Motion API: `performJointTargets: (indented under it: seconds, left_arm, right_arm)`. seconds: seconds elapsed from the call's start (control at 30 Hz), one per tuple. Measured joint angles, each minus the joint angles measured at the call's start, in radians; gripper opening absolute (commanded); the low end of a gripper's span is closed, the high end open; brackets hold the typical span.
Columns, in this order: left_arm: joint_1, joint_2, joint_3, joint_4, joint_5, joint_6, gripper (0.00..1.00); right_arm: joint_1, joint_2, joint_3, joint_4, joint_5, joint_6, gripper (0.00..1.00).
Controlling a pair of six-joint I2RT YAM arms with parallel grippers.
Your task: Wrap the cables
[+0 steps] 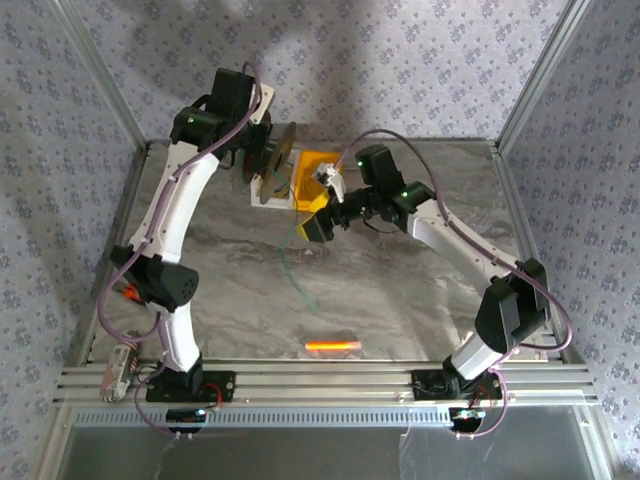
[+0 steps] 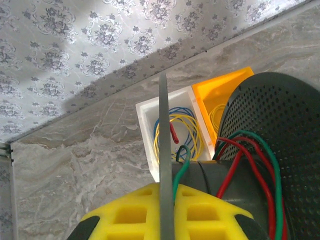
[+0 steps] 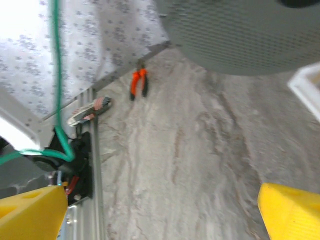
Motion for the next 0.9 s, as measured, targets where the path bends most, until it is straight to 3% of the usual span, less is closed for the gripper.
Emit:
performJointTargets:
  seconds: [0.27, 0.57, 0.7, 0.8, 0.9]
  left_arm:
    - [0.002, 0.086, 0.121, -0.079, -0.014, -0.064, 0.0]
    - [0.026, 0.087, 0.128, -0.105, -0.014, -0.114, 0.0]
    - [0.039, 0.087, 0.129, -0.109, -0.014, -0.13, 0.0]
    - [0.048, 0.087, 0.13, -0.113, -0.014, -0.138, 0.0]
    - [0.058, 0.087, 0.13, -0.115, -0.014, -0.149, 0.0]
  right_arm:
    - [0.088, -0.051, -0.056, 0.005, -0.024, 0.01, 1.0]
    - [0.095, -0.153, -0.124, -0.038, -0.054, 0.011, 0.86]
    - [0.121, -0.186, -0.171, -0.064, -0.057, 0.023, 0.72]
    - [0.137, -0.222, -0.211, -0.077, -0.056, 0.034, 0.49]
    - [0.14, -0.278, -0.265, -0.103, -0.047, 0.048, 0.19]
